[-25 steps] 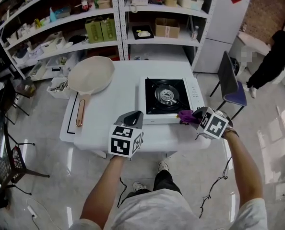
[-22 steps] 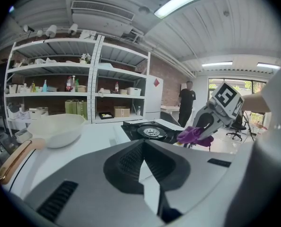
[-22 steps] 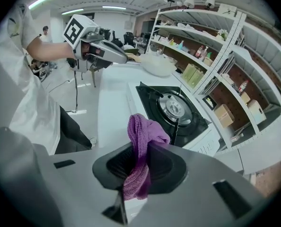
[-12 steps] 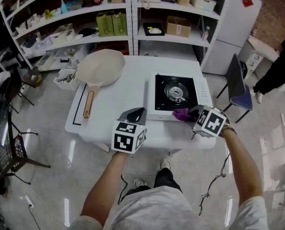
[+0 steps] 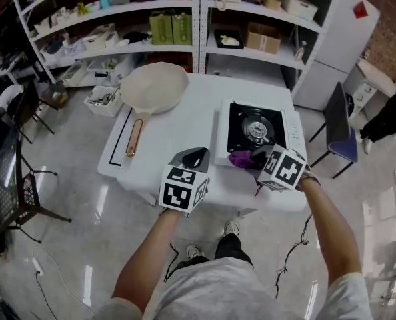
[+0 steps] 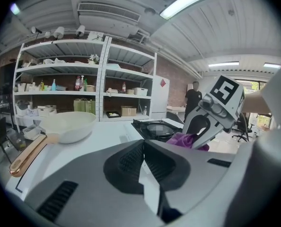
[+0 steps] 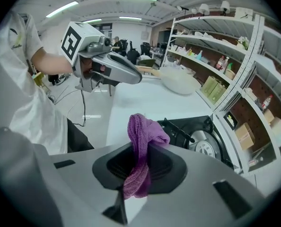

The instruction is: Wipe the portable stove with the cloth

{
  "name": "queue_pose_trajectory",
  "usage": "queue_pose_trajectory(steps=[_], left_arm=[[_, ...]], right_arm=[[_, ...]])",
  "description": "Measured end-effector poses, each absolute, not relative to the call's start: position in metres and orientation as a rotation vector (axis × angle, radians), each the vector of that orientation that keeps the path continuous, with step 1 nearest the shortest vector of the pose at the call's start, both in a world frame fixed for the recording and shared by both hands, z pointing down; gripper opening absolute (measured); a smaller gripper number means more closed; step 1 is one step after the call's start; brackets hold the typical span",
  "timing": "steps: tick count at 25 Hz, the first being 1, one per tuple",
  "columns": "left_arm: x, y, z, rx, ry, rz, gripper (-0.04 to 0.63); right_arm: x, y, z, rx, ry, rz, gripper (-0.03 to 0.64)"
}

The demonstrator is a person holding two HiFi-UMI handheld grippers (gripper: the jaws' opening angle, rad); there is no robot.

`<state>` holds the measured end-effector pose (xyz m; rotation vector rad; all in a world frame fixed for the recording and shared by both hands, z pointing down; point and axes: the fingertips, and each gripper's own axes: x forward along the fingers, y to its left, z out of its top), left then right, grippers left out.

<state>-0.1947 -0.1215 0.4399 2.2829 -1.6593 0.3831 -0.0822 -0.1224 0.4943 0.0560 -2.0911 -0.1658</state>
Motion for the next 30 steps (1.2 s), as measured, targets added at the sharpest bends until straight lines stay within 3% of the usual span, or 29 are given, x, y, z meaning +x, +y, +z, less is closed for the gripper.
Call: queue_pose_trajectory(steps=[19,30], left_arm=[[-0.241,-0.113,0.447,2.177,-1.758,0.355,0.005],[-0.257,-0.121,0.44,2.121,-1.817,0.313,0.005]], right_arm=[[-0.154,-0.118,0.495,-0.1,-2.138,-0.175,0.063],[-0.195,-0.148,0.441,-0.098,-2.326,0.008,0.063]])
